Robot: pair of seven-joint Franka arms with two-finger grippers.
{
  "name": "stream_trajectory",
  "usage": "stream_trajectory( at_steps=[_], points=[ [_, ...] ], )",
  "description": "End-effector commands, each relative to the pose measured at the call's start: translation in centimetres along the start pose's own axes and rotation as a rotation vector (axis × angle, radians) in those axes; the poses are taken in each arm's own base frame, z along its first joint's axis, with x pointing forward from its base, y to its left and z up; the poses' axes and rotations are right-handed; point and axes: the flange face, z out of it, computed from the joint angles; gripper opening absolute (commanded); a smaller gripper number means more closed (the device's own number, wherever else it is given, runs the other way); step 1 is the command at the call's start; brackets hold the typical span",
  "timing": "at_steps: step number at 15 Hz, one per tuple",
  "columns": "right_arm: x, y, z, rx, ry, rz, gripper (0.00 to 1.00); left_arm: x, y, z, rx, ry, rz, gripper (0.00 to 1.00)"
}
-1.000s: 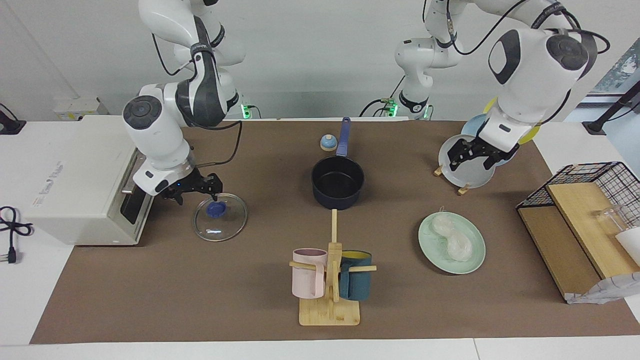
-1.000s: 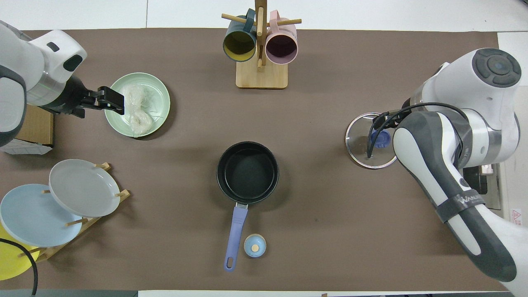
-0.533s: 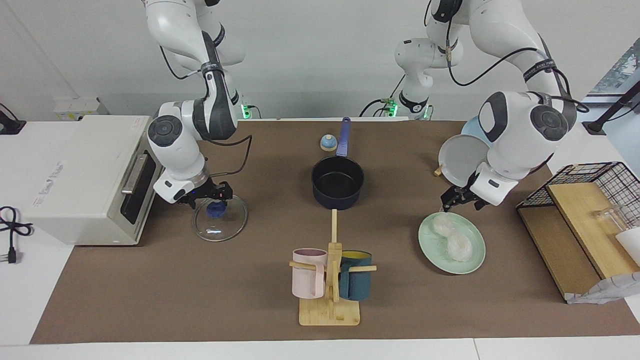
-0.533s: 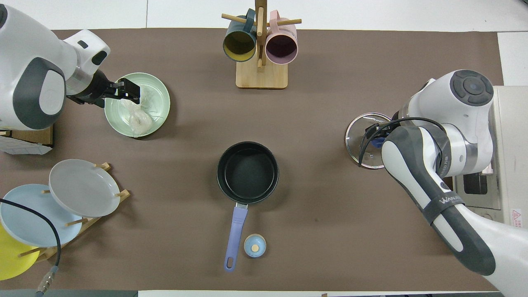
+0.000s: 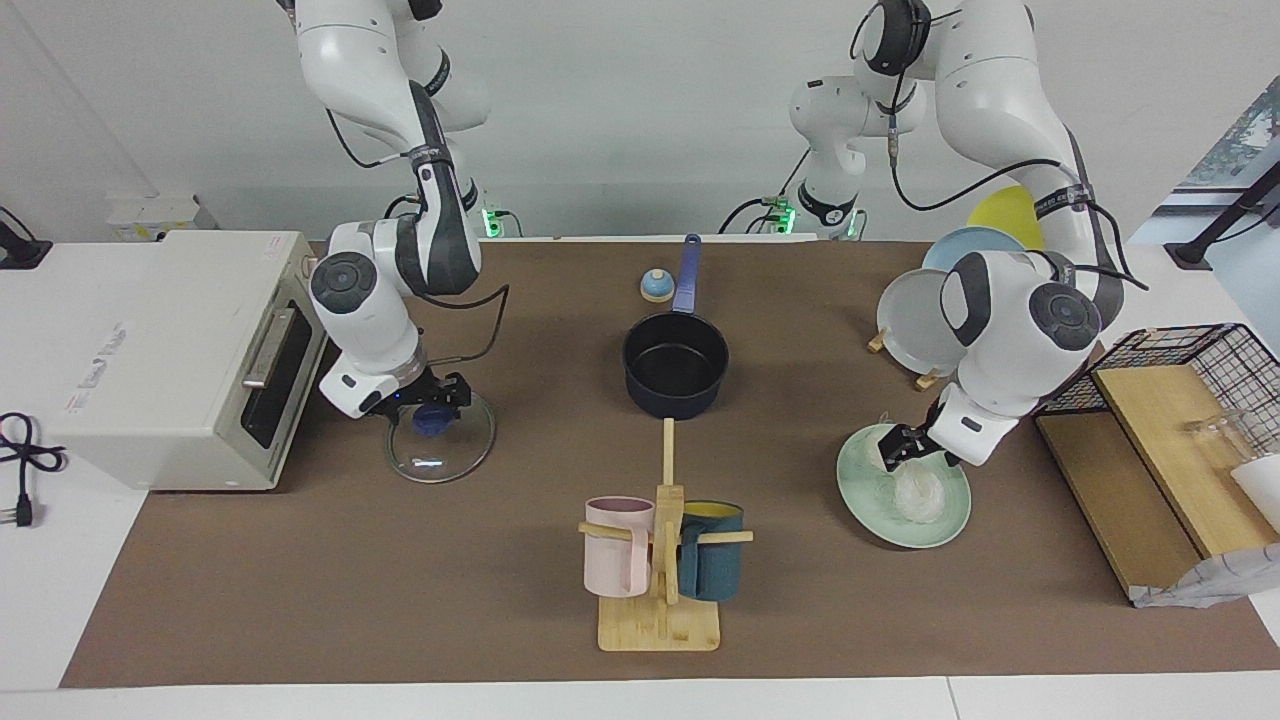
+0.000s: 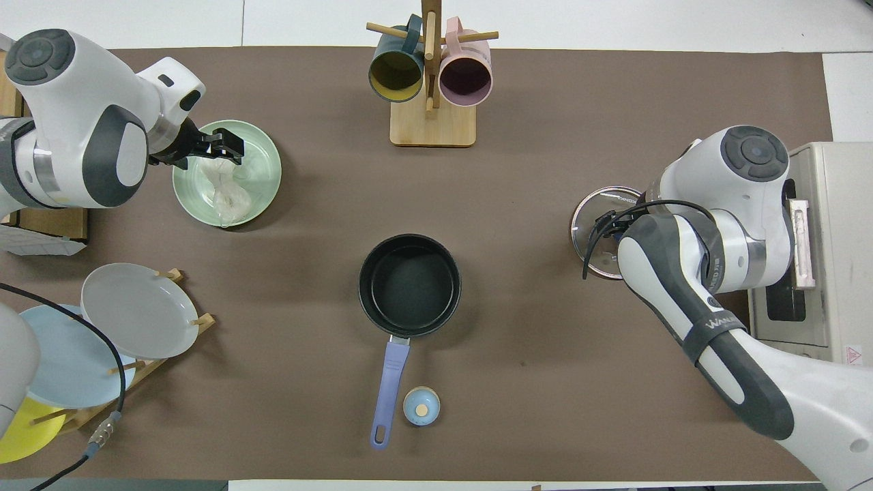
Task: Transfer vermicelli from plate to pot
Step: 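Grasp the white vermicelli on the green plate with the left gripper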
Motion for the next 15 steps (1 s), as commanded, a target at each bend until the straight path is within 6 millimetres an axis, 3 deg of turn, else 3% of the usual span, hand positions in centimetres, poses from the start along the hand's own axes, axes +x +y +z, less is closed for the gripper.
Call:
stream_trajectory(
  at_steps=[1,5,6,7,8,10,13,15],
  points=[
    [-0.2,-0.2,0.5,0.008,0.007,-0.011,0.97,0.6,-0.9,1.7,0.017,0.021,-0.009,1.0],
    [-0.4,-0.2,0.6,0.008,0.004,-0.034,0.87,0.2,-2.3,4.2,0.016,0.025,-0.031,1.0],
    [-0.4,-0.1,0.7,0.008,0.002,-0.034,0.85,0.0,-2.3,4.5,0.017,0.019,-0.037,0.98],
    [-0.5,-0.1,0.7,0.007,0.001,-0.035,0.83,0.0,-2.2,4.6,0.016,0.019,-0.042,0.88],
    [-0.5,-0.1,0.7,0.007,0.001,-0.036,0.78,0.0,-2.2,4.5,0.016,0.02,-0.04,0.69],
    [-0.5,-0.1,0.7,0.007,-0.001,-0.042,0.68,0.0,-2.0,4.5,0.017,0.014,-0.037,0.01],
    [-0.4,-0.1,0.5,0.007,-0.004,-0.044,0.49,-0.1,-1.6,4.3,0.019,0.01,-0.029,0.0],
    [-0.3,-0.2,0.2,0.007,-0.002,-0.046,0.44,0.3,-1.4,3.2,0.022,-0.002,-0.026,0.0]
  ],
)
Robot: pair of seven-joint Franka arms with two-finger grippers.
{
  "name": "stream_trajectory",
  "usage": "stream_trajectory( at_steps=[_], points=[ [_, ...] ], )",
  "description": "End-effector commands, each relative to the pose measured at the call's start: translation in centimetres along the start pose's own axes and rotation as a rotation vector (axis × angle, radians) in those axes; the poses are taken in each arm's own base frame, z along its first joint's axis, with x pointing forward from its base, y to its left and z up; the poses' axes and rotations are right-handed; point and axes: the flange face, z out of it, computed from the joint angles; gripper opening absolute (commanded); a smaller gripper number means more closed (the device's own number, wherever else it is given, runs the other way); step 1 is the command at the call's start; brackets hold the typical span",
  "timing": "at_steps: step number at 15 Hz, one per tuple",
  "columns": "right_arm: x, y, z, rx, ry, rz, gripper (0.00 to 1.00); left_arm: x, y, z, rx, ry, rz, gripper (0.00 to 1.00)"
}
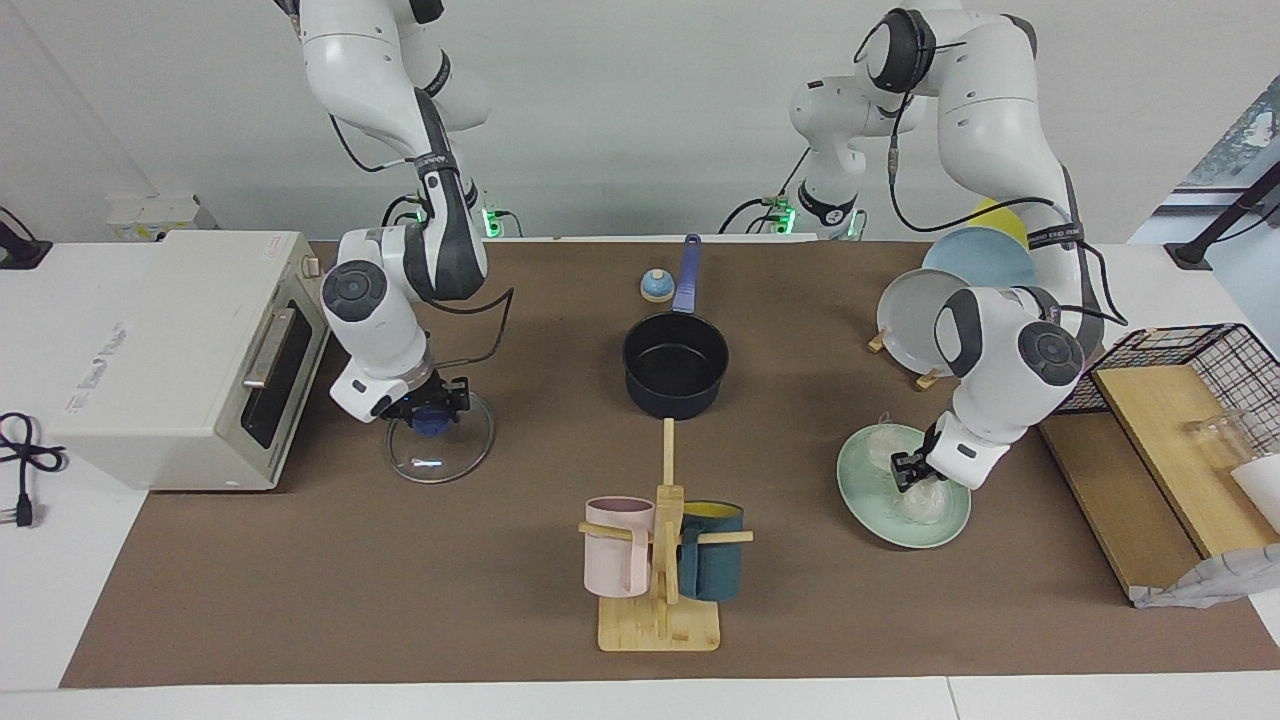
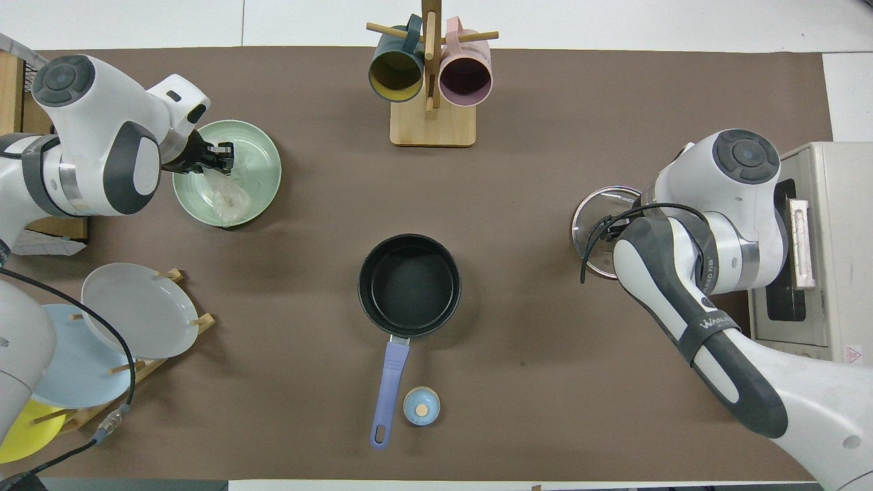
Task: Transfer vermicelli from plate to pot
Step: 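Grasp the white vermicelli on the green plate with the left gripper, then carry the vermicelli over the black pot and release it with the left gripper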
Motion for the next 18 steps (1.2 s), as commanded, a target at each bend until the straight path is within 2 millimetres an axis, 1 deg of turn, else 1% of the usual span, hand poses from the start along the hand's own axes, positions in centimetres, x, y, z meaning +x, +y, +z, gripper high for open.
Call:
stream_trajectory(
  at_steps=[1,2,3,4,5,6,7,8,9,10,11,12,13,14,16,18],
  points=[
    [0.0,-0.1,-0.4,0.007,0.007,-0.021,0.44,0.3,0.3,-2.3,0.026,-0.017,-0.001,0.0],
    [0.1,-0.2,-0.6,0.007,0.01,-0.023,0.44,0.4,0.5,-3.5,0.023,-0.033,0.0,0.0],
    [0.2,-0.2,-1.0,0.007,0.01,-0.023,0.44,0.3,1.0,-5.1,0.012,-0.053,-0.003,0.0],
    [0.5,-0.3,-1.6,0.007,0.006,-0.025,0.44,0.1,1.5,-6.9,-0.01,-0.078,-0.009,0.0],
    [0.8,-0.4,-2.4,0.007,0.006,-0.028,0.43,-0.1,1.9,-9.2,-0.031,-0.088,-0.013,0.0],
    [0.9,-1.0,-3.1,0.007,0.001,-0.036,0.41,-1.1,3.9,-11.9,-0.048,-0.112,0.002,0.0],
    [1.0,-1.4,-4.0,0.007,-0.006,-0.042,0.36,-2.0,5.4,-13.9,-0.039,-0.128,-0.012,0.0],
    [1.0,-1.6,-5.1,0.008,-0.019,-0.044,0.32,-3.0,6.5,-16.2,-0.036,-0.133,-0.047,0.0],
    [1.1,-1.6,-6.4,0.009,-0.032,-0.044,0.31,-4.5,8.3,-18.2,-0.028,-0.145,-0.074,0.0],
    [1.2,-1.6,-7.9,0.008,-0.037,-0.045,0.29,-6.3,10.7,-20.1,-0.03,-0.151,-0.086,0.0],
    [1.2,-1.6,-9.0,0.01,-0.046,-0.047,0.28,-8.2,12.7,-22.5,-0.046,-0.154,-0.115,0.0],
    [1.2,-1.6,-10.0,0.01,-0.054,-0.046,0.2,-10.0,14.2,-24.8,-0.069,-0.15,-0.142,0.0],
    [1.2,-1.6,-10.9,0.01,-0.062,-0.046,0.14,-11.8,16.3,-26.2,-0.089,-0.153,-0.151,0.0],
    [1.0,-1.6,-11.9,0.011,-0.066,-0.046,0.06,-13.3,18.1,-26.7,-0.087,-0.167,-0.155,0.0],
    [0.8,-1.6,-14.0,0.011,-0.078,-0.046,0.0,-16.3,21.8,-26.0,-0.07,-0.186,-0.153,0.0],
    [0.5,-1.7,-16.3,0.012,-0.098,-0.042,0.0,-19.5,24.2,-23.7,-0.098,-0.18,-0.161,0.0]
  ],
)
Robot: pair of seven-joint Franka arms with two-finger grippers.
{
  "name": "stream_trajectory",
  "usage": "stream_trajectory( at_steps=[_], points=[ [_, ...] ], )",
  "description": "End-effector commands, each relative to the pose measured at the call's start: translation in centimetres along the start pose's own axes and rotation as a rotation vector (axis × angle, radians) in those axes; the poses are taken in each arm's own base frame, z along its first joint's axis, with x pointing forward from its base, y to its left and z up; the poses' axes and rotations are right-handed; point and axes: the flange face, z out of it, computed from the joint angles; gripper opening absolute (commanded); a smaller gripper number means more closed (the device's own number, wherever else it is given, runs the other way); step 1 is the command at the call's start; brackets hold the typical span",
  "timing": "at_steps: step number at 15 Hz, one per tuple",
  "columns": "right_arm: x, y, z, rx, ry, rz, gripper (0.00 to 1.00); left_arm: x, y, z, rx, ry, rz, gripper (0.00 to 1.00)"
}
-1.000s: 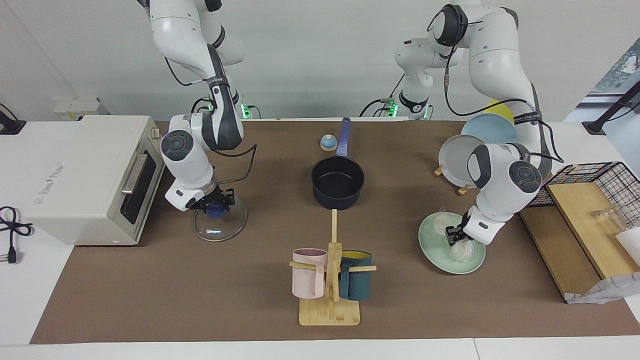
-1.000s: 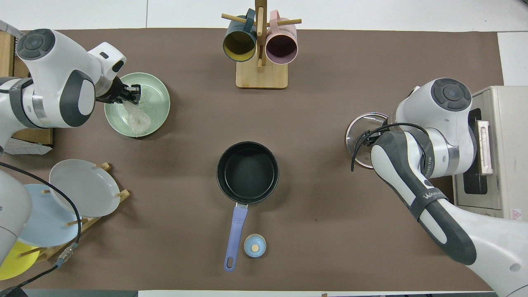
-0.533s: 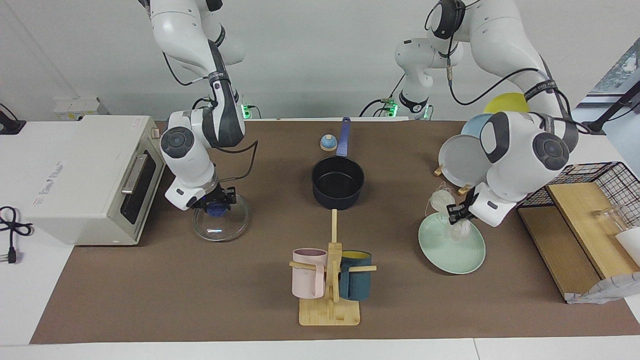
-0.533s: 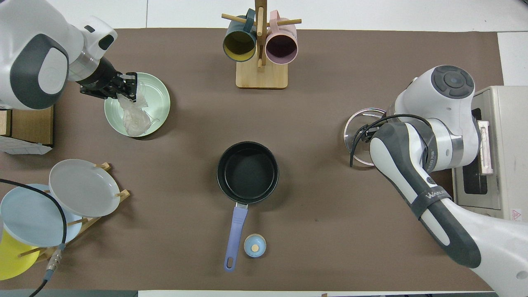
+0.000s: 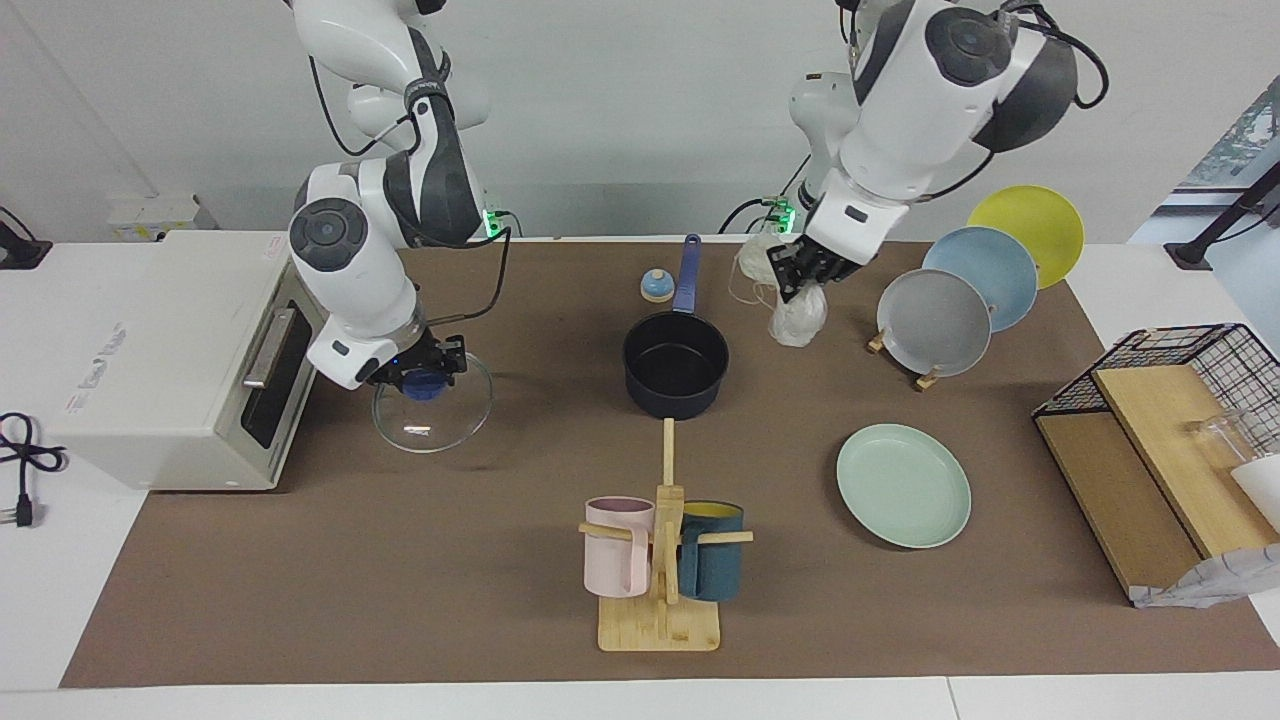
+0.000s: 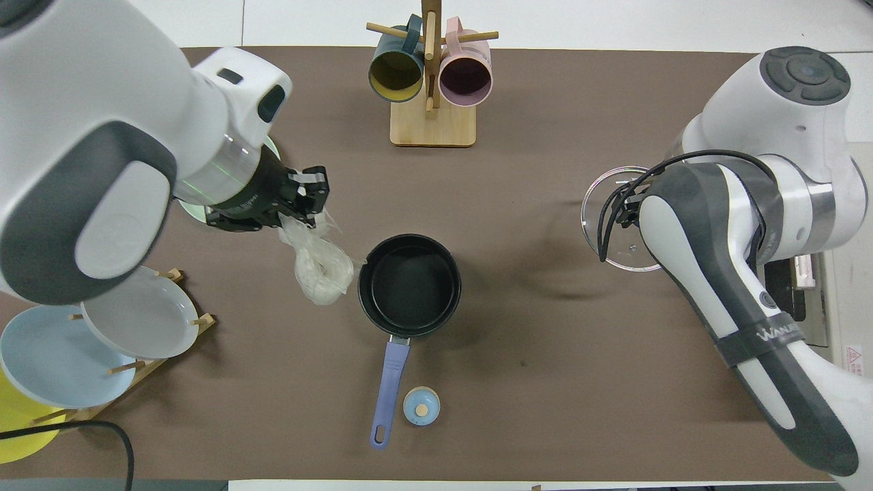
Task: Transfer vermicelli from plate to pot
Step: 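Carry the vermicelli over the black pot and release it with the left gripper, then withdraw the left gripper while the right gripper carries the lid toward the pot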
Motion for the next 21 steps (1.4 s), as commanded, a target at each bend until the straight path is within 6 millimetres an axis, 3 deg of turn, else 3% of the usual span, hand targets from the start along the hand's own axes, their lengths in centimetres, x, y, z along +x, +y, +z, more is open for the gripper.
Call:
stream_trajectory(
  at_steps=[1,3,7,11,15,21],
  points=[
    [-0.8,0.0,-3.9,0.008,-0.016,-0.011,0.0,-4.0,1.3,5.6,-0.035,-0.006,-0.023,0.0],
    [-1.5,0.2,-5.7,0.008,-0.022,-0.009,0.0,-5.7,2.8,10.8,-0.037,0.008,-0.012,0.0],
    [-3.5,0.5,-9.6,0.009,-0.016,-0.006,0.0,-6.8,5.0,17.5,-0.041,-0.01,-0.012,0.0],
    [-4.9,1.3,-13.2,0.011,-0.021,0.006,0.0,-5.5,5.0,20.3,-0.058,0.014,-0.027,0.0],
    [-5.1,1.0,-13.3,0.009,-0.022,-0.002,0.0,-3.8,5.2,23.5,-0.066,0.026,-0.026,0.0],
    [-4.9,1.1,-13.3,0.014,-0.016,-0.003,0.0,-1.5,4.0,25.5,-0.067,0.034,0.042,0.0]
  ],
)
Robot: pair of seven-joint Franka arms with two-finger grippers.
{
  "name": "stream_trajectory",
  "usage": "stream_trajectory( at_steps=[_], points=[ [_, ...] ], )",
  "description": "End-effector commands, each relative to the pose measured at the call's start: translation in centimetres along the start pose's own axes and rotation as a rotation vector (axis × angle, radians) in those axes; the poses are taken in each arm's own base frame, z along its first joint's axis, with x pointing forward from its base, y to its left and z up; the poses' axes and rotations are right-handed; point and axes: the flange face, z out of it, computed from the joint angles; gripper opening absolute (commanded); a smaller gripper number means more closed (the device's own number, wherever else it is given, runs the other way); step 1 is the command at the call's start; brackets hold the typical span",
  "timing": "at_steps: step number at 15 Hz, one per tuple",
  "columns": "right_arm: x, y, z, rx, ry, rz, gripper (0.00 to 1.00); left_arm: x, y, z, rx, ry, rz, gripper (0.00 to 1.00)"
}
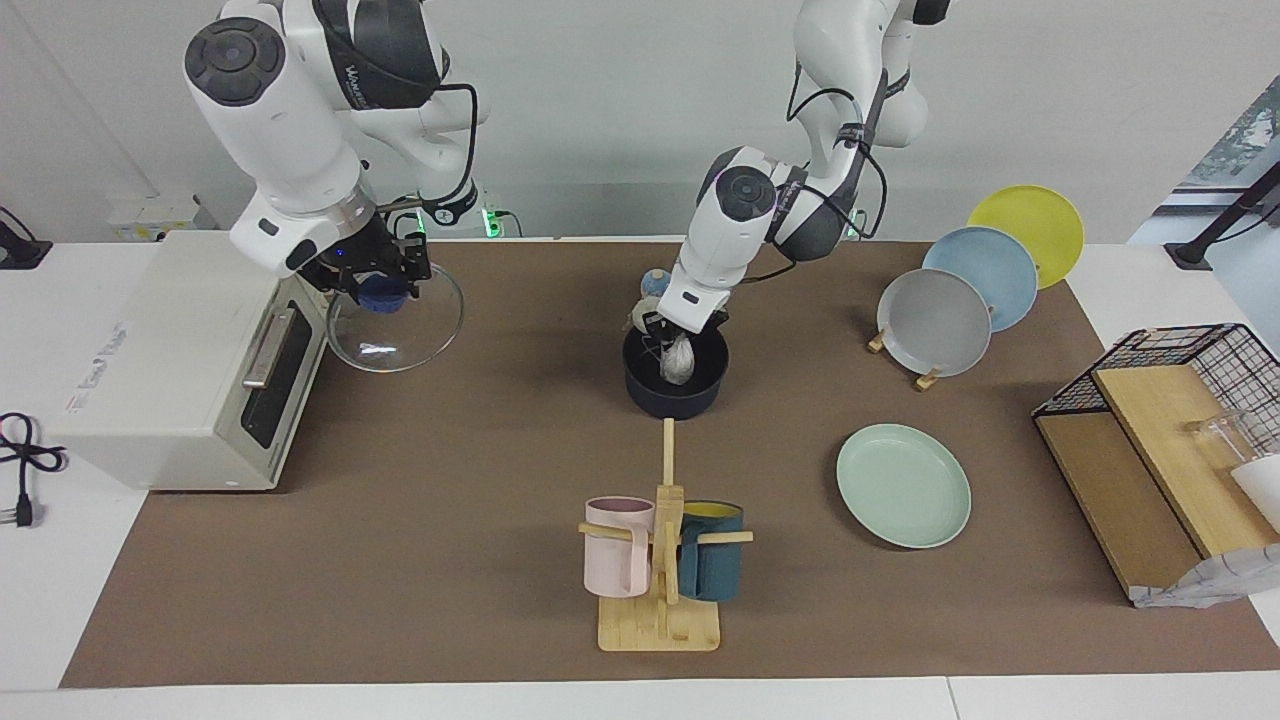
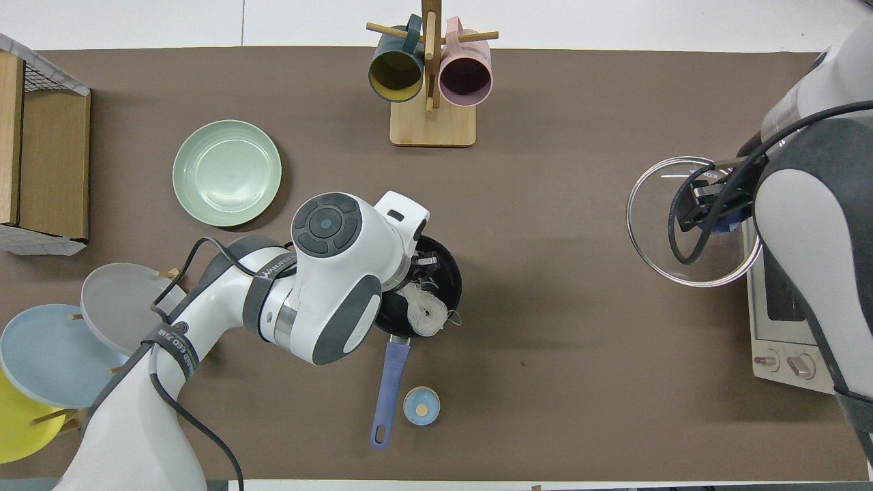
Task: Transfer vermicelli from plate to pot
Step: 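Withdraw the left gripper while the right gripper carries the lid toward the pot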
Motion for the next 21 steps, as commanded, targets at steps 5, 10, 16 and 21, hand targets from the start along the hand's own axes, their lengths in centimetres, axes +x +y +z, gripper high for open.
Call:
stream_trajectory(
  at_steps=[5,10,16,21],
  points=[
    [0.1,-0.4,-0.5,0.014,0.004,-0.026,0.0,1.2,-1.0,1.3,-0.018,0.002,0.04,0.0],
    [0.1,-1.1,-0.5,0.037,0.004,-0.031,0.0,1.1,-0.4,-2.9,0.017,-0.023,0.07,1.0],
    [0.2,-1.7,-0.8,0.047,0.016,-0.038,0.0,2.3,-2.3,-16.6,0.041,-0.006,0.057,1.0],
    [0.1,-4.4,-1.1,0.044,0.022,-0.03,0.0,4.2,-9.4,-23.7,0.101,0.084,0.075,1.0]
  ],
)
